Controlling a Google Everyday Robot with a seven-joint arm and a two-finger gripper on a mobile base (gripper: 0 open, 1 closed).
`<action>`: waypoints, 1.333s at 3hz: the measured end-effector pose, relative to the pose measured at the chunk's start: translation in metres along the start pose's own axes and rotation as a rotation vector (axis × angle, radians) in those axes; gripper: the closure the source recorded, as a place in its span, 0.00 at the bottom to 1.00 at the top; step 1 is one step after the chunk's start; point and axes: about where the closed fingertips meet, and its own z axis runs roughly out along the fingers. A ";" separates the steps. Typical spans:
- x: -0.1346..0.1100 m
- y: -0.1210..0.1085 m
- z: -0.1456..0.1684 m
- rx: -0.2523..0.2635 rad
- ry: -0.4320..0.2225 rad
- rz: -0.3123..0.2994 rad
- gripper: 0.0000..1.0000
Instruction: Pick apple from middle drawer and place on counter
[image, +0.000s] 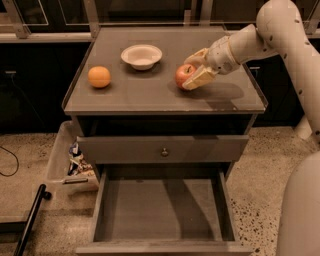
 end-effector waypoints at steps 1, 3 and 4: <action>0.000 0.000 0.000 0.000 0.000 0.000 0.59; 0.000 0.000 0.000 0.000 0.000 0.000 0.12; 0.000 0.000 0.000 0.000 0.000 0.000 0.00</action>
Offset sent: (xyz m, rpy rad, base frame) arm 0.0000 0.0000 0.0000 0.0000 0.0000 0.0000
